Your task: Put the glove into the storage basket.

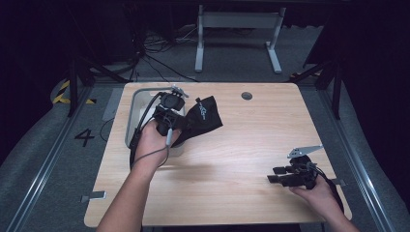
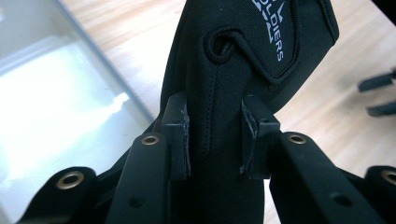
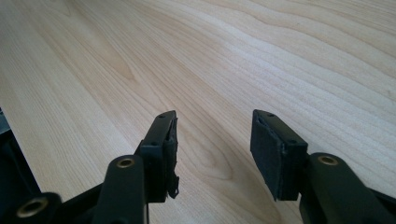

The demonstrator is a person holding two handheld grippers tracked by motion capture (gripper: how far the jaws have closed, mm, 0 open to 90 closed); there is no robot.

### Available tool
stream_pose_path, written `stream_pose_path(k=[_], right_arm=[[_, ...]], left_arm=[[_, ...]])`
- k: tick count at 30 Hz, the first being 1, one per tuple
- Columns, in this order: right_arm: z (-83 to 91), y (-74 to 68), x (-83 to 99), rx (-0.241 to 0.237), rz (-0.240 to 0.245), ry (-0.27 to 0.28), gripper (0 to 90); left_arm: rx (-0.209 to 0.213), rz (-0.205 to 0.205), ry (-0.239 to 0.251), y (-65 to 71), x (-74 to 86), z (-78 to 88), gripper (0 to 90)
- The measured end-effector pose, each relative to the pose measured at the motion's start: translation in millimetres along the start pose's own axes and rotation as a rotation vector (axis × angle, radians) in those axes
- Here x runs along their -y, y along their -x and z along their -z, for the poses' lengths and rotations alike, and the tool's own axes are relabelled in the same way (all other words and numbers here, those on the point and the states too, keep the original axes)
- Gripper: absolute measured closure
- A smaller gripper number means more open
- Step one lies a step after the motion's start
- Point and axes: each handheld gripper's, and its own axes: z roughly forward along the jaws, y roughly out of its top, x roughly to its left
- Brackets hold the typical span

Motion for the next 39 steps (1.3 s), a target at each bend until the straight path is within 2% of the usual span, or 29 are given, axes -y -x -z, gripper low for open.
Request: stream_pose_path(k=[1, 4, 6, 13, 18, 22, 27, 31, 32, 33, 35, 36, 37, 38, 39], right_arm=[[-0.2, 0.0, 0.5, 0.000, 0.001, -0.001, 51.4], [-0.6, -0.6, 0.7, 0.002, 0.000, 0.001, 51.4], [-0.8, -1.1, 0.6, 0.001, 0.000, 0.001, 51.3], [-2.8, -0.7, -0.4, -0.004, 0.005, -0.007, 51.2], [-4.1, -1.5, -2.6, -0.010, 0.017, -0.005, 51.1], [-6.0, -1.2, -2.5, -0.012, 0.019, -0.014, 51.1], [-4.3, -1.0, -1.4, -0.010, 0.017, -0.008, 51.1], [-3.9, -0.5, 1.0, -0.009, 0.013, -0.013, 51.0], [-3.9, -0.5, 1.5, -0.009, 0.011, -0.014, 50.9], [-3.8, -0.6, 2.1, -0.009, 0.013, -0.016, 50.9], [-3.6, -0.8, 2.4, -0.008, 0.011, -0.017, 50.9], [-2.9, -1.4, 3.6, -0.007, 0.011, -0.017, 50.8], [-2.7, -1.3, 4.0, -0.008, 0.012, -0.017, 50.7], [-2.5, -1.2, 4.7, -0.011, 0.011, -0.019, 50.7], [-2.5, -1.1, 5.1, -0.011, 0.012, -0.020, 50.6]], left_arm=[[0.000, 0.000, 0.000, 0.0, 0.0, 0.0, 67.6], [-0.035, 0.059, 0.026, -15.0, -4.2, 2.0, 67.5], [-0.051, 0.082, 0.036, -22.4, -6.4, 2.3, 67.5], [-0.100, 0.135, 0.049, -42.9, -10.4, -0.5, 67.5], [-0.157, 0.202, 0.070, -62.9, -7.5, -7.9, 67.3], [-0.180, 0.238, 0.055, -74.8, -5.9, -18.6, 67.3], [-0.184, 0.303, 0.041, -90.9, -5.5, -29.5, 67.2], [-0.237, 0.345, -0.003, -101.8, -6.2, -44.0, 67.1], [-0.237, 0.345, -0.003, -101.8, -6.2, -44.0, 67.1], [-0.242, 0.371, -0.004, -107.6, -6.2, -46.7, 67.0], [-0.234, 0.384, -0.001, -110.7, -5.9, -48.0, 67.0], [-0.243, 0.404, -0.004, -115.2, -5.5, -51.8, 66.9], [-0.243, 0.404, -0.004, -115.2, -5.5, -51.8, 66.9], [-0.258, 0.415, -0.034, -118.6, -5.2, -58.4, 66.8], [-0.259, 0.419, -0.044, -120.8, -4.7, -61.0, 66.7]])
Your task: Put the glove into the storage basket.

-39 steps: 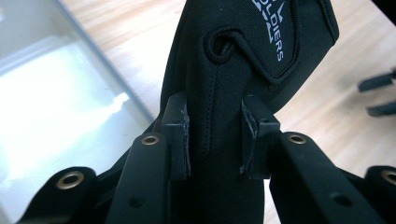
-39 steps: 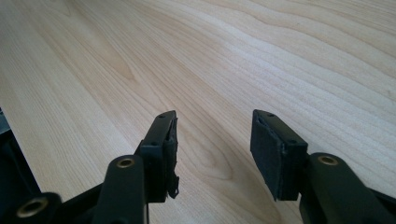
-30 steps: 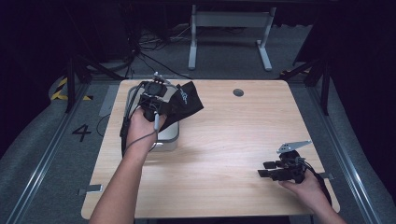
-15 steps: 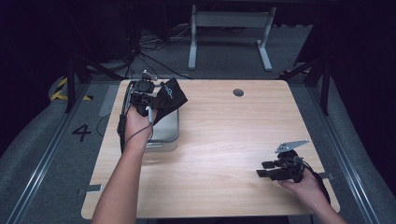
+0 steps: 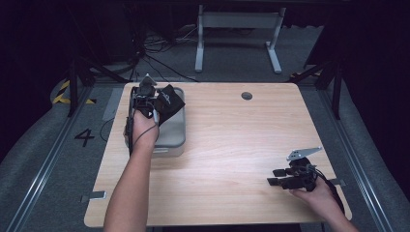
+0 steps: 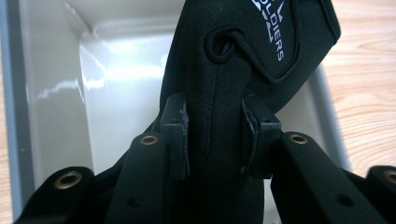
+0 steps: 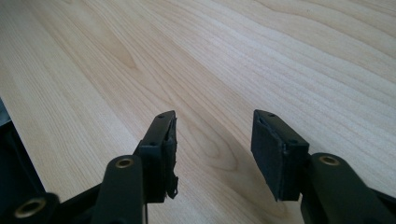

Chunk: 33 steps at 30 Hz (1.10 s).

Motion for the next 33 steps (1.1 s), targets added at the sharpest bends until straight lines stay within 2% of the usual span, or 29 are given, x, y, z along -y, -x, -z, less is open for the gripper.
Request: stream_pose_path(k=[7, 11, 16, 20, 22, 26, 27, 30, 32, 33], right_arm=[[0.3, -2.0, 0.8, 0.003, 0.004, -0.002, 50.6], [0.5, -4.1, 0.2, 0.002, 0.012, 0.000, 50.3], [1.7, -6.3, -0.4, -0.003, 0.022, 0.005, 50.1], [1.9, -6.3, -0.5, -0.003, 0.022, 0.008, 50.0], [2.9, -6.9, -0.3, -0.004, 0.024, 0.012, 50.1], [4.0, -7.4, -0.6, -0.004, 0.027, 0.016, 50.1], [4.2, -7.6, -0.8, -0.005, 0.028, 0.017, 50.0], [4.2, -7.9, -1.2, -0.003, 0.030, 0.020, 50.0], [4.1, -8.4, -1.5, 0.000, 0.033, 0.022, 49.9], [3.9, -8.6, -1.6, 0.000, 0.035, 0.022, 49.9]], left_arm=[[-0.019, 0.046, -0.040, -8.3, -0.9, -11.9, 66.1], [-0.026, 0.042, -0.070, -9.1, -1.3, -16.9, 66.0], [-0.032, 0.059, -0.109, -13.7, -1.3, -27.3, 66.0], [-0.032, 0.065, -0.122, -15.7, -1.0, -31.7, 65.9], [-0.036, 0.066, -0.153, -16.4, -0.6, -36.7, 65.9], [-0.044, 0.071, -0.166, -17.6, 0.3, -41.5, 64.9], [-0.043, 0.063, -0.159, -17.6, 0.3, -41.4, 62.7], [-0.029, 0.041, -0.085, -17.9, 1.3, -34.6, 49.7], [-0.032, 0.014, -0.056, -17.1, 1.8, -28.5, 42.7], [-0.032, 0.014, -0.056, -17.1, 1.8, -28.5, 38.8]])
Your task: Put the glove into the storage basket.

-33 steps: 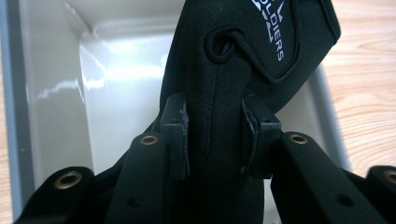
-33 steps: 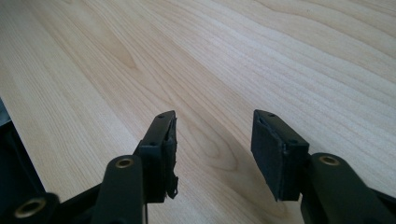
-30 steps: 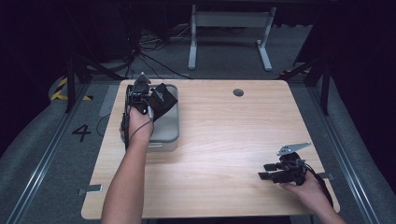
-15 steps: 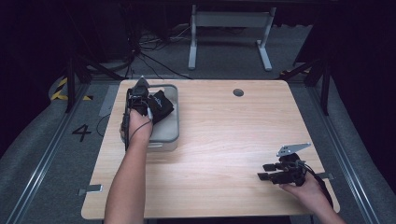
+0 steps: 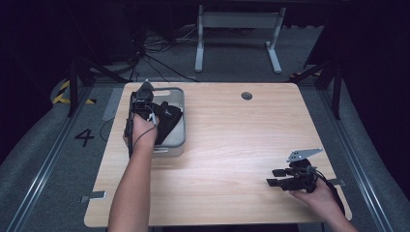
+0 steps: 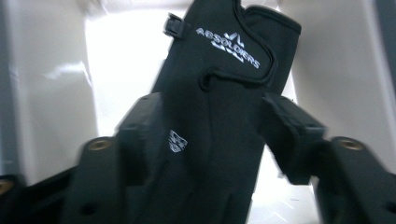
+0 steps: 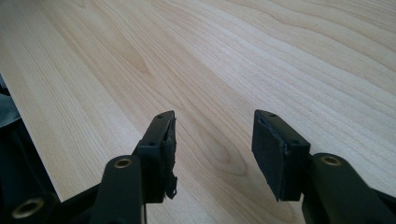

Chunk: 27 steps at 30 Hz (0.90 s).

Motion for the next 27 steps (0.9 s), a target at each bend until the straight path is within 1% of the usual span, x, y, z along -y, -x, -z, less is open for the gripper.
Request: stream_pose_path(k=[1, 2, 5, 8, 10, 12, 14, 16, 17, 21, 22, 23, 24, 25, 26, 27], right_arm=[[-0.3, -0.2, 0.0, 0.002, 0.000, 0.000, 49.8], [-0.5, -0.3, -0.4, 0.002, 0.000, -0.002, 49.8], [-0.6, -0.5, -2.5, 0.002, 0.003, 0.005, 49.7], [-1.3, -0.3, -5.5, 0.002, 0.007, 0.007, 49.7], [-2.2, 1.0, -7.7, 0.002, 0.013, 0.011, 49.7], [-3.0, 3.4, -9.9, 0.001, 0.013, 0.010, 49.6], [-3.5, 4.8, -10.9, 0.002, 0.013, 0.011, 49.6], [-4.1, 7.6, -13.0, -0.001, 0.009, 0.015, 49.6], [-4.2, 8.0, -13.6, 0.001, 0.006, 0.016, 49.6], [-3.9, 10.9, -15.4, 0.005, 0.001, 0.020, 49.5], [-3.9, 10.9, -15.4, 0.005, 0.001, 0.020, 49.5], [-4.1, 11.9, -16.2, 0.006, 0.000, 0.021, 49.5], [-4.2, 12.3, -16.5, 0.008, 0.000, 0.021, 49.5], [-4.2, 12.6, -16.6, 0.008, 0.002, 0.021, 49.5], [-4.2, 12.6, -16.6, 0.008, 0.002, 0.021, 49.5], [-3.8, 13.9, -17.0, 0.011, 0.006, 0.023, 49.2]], left_arm=[[0.005, -0.022, 0.020, 1.2, 1.1, 5.7, 38.4], [0.016, -0.027, 0.030, 1.6, 1.8, 8.0, 38.3], [0.043, -0.050, 0.048, 4.1, 4.5, 13.7, 36.4], [0.055, -0.073, 0.055, 6.7, 8.6, 19.8, 34.7], [0.071, -0.084, 0.067, 7.4, 12.1, 24.4, 34.7], [0.085, -0.086, 0.069, 7.2, 15.3, 29.7, 35.9], [0.087, -0.089, 0.073, 6.7, 16.8, 32.5, 37.5], [0.119, -0.098, 0.082, 4.6, 20.7, 42.5, 38.0], [0.125, -0.103, 0.090, 4.8, 22.4, 46.5, 38.2], [0.159, -0.145, 0.127, 8.4, 32.5, 65.4, 38.8], [0.159, -0.145, 0.127, 8.4, 32.5, 65.4, 38.8], [0.174, -0.160, 0.136, 10.3, 36.5, 70.8, 38.8], [0.185, -0.191, 0.147, 13.7, 42.7, 77.6, 38.7], [0.193, -0.205, 0.149, 16.0, 46.3, 81.1, 38.5], [0.193, -0.205, 0.149, 16.0, 46.3, 81.1, 38.5], [0.215, -0.234, 0.160, 20.7, 54.1, 87.3, 38.3]])
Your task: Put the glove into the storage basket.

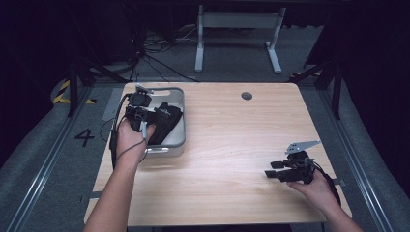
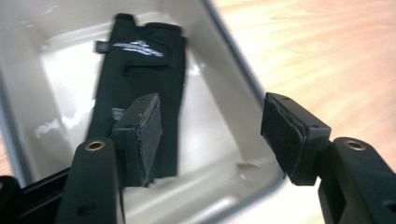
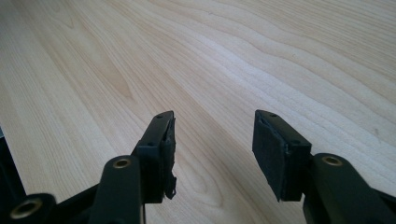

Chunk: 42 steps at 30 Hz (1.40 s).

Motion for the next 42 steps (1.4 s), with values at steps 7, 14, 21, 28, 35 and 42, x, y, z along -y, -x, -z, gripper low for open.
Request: stream_pose_path(k=[7, 14, 21, 28, 35, 42], right_arm=[[5.6, 8.9, 1.4, 0.015, 0.003, 0.017, 48.5], [6.7, 16.1, 3.7, 0.034, 0.030, 0.022, 48.8], [5.7, 19.0, 3.9, 0.050, 0.045, 0.017, 48.9], [4.7, 20.2, 4.2, 0.057, 0.065, 0.021, 48.5], [5.9, 20.9, 5.7, 0.061, 0.065, 0.025, 48.5], [2.1, 22.9, 10.3, 0.060, 0.069, 0.021, 48.7]], left_arm=[[0.070, -0.138, -0.013, 30.6, 17.7, 15.3, 37.8], [0.129, -0.222, -0.015, 52.3, 35.7, 15.0, 37.5], [0.197, -0.269, -0.039, 72.0, 56.4, 10.5, 37.1], [0.208, -0.349, -0.076, 91.3, 87.5, -9.2, 36.1], [0.252, -0.364, -0.119, 86.5, 101.2, -28.4, 36.1], [0.269, -0.399, -0.058, 77.2, 120.7, -49.5, 38.5]])
